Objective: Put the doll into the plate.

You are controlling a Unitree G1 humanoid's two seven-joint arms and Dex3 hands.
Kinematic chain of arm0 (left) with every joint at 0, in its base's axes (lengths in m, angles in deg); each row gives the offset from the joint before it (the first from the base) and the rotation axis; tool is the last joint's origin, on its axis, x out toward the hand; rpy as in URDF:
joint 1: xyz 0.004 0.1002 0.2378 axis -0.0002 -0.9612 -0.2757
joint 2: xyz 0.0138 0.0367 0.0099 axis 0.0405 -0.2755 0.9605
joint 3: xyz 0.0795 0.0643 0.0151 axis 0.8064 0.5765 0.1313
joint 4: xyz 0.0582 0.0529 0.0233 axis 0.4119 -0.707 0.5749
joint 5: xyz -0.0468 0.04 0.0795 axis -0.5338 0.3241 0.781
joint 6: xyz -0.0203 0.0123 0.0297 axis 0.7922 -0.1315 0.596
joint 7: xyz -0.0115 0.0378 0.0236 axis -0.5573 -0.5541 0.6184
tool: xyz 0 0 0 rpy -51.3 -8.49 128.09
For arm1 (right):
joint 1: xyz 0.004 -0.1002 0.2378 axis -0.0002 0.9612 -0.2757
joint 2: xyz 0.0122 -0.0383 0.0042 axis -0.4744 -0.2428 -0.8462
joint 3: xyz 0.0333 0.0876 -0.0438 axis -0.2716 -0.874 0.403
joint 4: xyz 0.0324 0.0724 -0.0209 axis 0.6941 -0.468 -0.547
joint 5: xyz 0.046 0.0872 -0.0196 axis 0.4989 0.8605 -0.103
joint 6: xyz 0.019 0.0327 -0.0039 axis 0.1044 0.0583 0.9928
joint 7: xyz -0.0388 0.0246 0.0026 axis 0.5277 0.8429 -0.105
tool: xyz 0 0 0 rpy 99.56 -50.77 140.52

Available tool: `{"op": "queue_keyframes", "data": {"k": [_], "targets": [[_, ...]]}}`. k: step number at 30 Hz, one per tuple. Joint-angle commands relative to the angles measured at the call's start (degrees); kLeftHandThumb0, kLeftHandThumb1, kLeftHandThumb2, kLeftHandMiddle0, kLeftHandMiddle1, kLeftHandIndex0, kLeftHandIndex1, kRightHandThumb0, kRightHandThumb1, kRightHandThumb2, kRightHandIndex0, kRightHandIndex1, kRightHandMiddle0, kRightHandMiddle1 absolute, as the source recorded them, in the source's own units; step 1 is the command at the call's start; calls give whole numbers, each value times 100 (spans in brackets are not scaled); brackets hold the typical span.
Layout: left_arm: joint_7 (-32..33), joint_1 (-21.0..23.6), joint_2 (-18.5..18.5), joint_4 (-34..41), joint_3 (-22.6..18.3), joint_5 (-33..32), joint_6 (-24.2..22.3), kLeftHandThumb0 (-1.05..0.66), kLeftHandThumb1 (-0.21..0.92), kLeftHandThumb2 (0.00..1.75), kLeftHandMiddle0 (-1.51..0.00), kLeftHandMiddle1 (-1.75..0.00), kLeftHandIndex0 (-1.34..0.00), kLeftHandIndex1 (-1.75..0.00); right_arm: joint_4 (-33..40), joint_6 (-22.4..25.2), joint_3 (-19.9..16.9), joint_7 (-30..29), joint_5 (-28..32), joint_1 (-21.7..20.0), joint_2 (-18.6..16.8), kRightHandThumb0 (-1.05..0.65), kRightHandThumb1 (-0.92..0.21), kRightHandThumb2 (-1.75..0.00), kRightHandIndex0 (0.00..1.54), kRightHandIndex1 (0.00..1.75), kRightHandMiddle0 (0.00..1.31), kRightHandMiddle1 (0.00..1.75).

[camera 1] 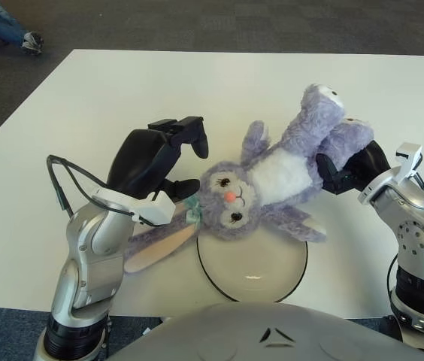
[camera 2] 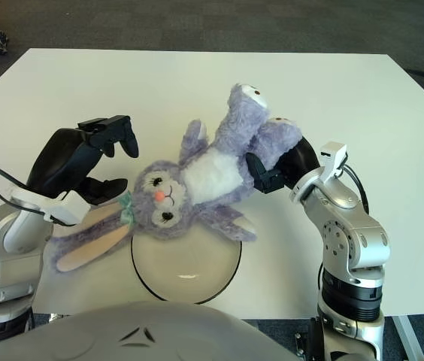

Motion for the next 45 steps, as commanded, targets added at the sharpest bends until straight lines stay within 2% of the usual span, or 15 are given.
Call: {"op": "queue_keyframes", "data": {"k": [1, 11, 15, 21, 24, 27, 35, 41, 45], "targets": [[-141, -49, 73, 51, -58, -130, -34, 0, 8, 157, -71, -175, -63, -171, 61, -233, -94, 40, -59, 193, 124, -1, -3, -150, 79, 175, 86, 131], [-265, -46, 141, 26, -109, -368, -40, 0, 10, 155, -71, -175, -65, -167, 113, -409, -244, 278, 73, 476, 346, -1, -1, -153, 81, 175, 84, 135], [-303, -19, 184, 16, -130, -417, -47, 0, 10, 154, -70, -175, -65, -167, 115, -643, -301, 497, 94, 618, 420, -2, 0, -156, 84, 175, 82, 138], [-325, -17, 206, 34, -149, -419, -72, 0, 9, 156, -70, -175, -63, -171, 113, -1001, -310, 705, 42, 849, 466, -1, 0, -160, 85, 175, 74, 151], [-320, -18, 209, 32, -158, -411, -73, 0, 9, 157, -70, -175, -63, -172, 63, -1218, -301, 857, -28, 965, 546, -1, -2, -163, 83, 174, 65, 165], [-305, -12, 225, 26, -166, -384, -63, 0, 9, 157, -71, -175, -63, -172, 8, -1408, -289, 969, -96, 1031, 608, -1, -2, -163, 83, 173, 62, 171], [-237, 48, 279, -24, -175, -228, 2, 0, 8, 158, -72, -175, -63, -172, -126, -1700, -301, 1136, -138, 1107, 710, 0, -2, -159, 85, 156, 66, 174], [-198, 94, 271, -94, -183, -195, 25, 0, 7, 158, -73, -175, -66, -168, -195, -1827, -310, 1237, -132, 1125, 759, 0, 0, -162, 84, 161, 67, 175], [-174, 177, 266, -225, -207, -237, 30, 0, 5, 156, -75, -175, -72, -158, -250, -1903, -337, 1392, -26, 1127, 798, 0, 1, -167, 83, 170, 67, 175]]}}
